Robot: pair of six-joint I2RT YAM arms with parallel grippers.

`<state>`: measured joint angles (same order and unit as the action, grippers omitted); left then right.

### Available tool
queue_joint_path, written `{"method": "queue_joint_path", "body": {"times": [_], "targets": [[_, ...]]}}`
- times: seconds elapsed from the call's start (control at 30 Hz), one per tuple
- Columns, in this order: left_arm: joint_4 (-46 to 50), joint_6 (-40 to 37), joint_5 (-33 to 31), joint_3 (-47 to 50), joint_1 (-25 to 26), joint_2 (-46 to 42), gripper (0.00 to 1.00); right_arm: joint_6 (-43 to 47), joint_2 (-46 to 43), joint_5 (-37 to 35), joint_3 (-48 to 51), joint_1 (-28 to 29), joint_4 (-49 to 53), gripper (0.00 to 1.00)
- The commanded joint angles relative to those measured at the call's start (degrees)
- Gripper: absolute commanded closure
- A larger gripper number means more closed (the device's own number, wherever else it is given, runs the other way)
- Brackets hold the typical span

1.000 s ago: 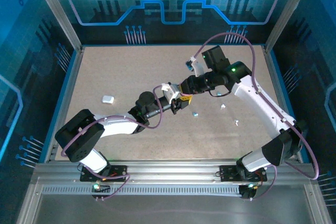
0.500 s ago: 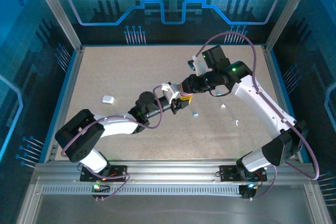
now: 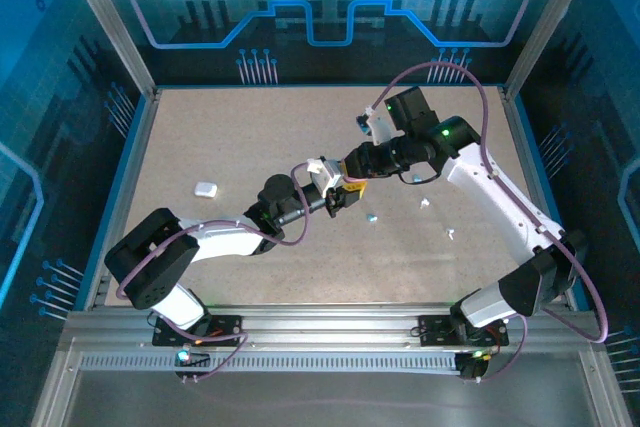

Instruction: Insert the wireless bluetooth earbuds into the charging case

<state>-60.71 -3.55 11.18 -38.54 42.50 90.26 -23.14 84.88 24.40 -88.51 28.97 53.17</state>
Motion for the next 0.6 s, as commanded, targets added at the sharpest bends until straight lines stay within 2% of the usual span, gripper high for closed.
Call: {"method": "queue_joint_path", "body": {"times": [0.0, 0.27, 0.57], "targets": [[-2.8, -1.3, 0.2, -1.6, 0.3, -1.5, 0.7, -0.1, -0.2, -0.9, -1.9, 0.7, 2.5, 0.71], [-2.7, -1.4, 0.2, -1.5, 0.3, -1.5, 0.7, -0.4, -2.0, -3.2, -2.8, 0.7, 1.9, 0.67], [-3.1, -1.7, 0.3, -1.3, 0.3, -1.4, 0.7, 0.3, -7.4, -0.3, -2.3, 0.3, -2.4, 0.63]]}}
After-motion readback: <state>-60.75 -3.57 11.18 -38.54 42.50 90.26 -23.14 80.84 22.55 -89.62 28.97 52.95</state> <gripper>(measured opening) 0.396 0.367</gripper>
